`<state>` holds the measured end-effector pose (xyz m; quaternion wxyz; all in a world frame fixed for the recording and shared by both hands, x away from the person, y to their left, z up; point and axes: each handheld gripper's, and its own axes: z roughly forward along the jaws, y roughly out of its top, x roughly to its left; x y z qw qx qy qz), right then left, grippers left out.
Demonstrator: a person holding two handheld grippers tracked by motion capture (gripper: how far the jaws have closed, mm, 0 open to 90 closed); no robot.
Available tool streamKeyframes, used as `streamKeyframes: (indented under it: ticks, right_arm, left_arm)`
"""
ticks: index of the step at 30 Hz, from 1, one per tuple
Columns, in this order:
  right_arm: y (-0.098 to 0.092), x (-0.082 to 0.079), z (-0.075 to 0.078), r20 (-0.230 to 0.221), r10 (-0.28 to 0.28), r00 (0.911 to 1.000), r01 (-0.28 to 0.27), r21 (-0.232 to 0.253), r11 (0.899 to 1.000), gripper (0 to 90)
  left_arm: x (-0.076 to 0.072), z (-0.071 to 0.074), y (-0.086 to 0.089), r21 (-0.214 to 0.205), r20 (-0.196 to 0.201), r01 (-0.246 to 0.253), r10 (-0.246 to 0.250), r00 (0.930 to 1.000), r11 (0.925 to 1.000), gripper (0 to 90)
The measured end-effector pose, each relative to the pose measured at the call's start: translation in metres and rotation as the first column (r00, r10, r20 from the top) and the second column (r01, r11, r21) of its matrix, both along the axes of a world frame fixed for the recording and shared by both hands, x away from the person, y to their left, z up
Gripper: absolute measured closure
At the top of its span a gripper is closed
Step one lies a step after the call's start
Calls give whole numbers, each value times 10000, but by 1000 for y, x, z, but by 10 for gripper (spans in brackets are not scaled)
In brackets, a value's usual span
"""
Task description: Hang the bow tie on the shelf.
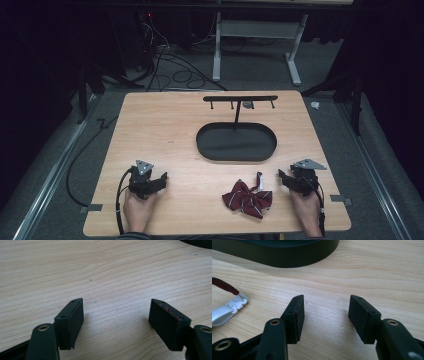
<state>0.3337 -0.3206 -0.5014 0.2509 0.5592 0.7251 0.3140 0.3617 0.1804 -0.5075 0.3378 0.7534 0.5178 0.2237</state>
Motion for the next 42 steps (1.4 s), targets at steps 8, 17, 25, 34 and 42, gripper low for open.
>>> streamKeyframes:
  ticks: [8,17,25,34,42]
  right_arm:
    - [0,0,0,-7,41,10000,-41,3,10000,474]
    - [0,0,0,-28,87,10000,-87,32,10000,473]
    - [1,0,0,-45,179,9998,-179,43,9998,467]
    - [2,-2,3,-122,503,9987,-499,340,9982,470]
    - [11,-11,16,310,1297,9911,-1319,840,9877,485]
  left_arm:
    - [0,0,0,-4,2,-1,1,10000,10000,286]
    - [0,0,0,-3,-1,2,-2,10000,10000,286]
    - [0,0,0,10,-16,22,-22,10000,10000,284]
    - [0,0,0,-18,-10,12,-12,10000,10000,281]
    - [0,0,0,6,-23,29,-29,10000,10000,281]
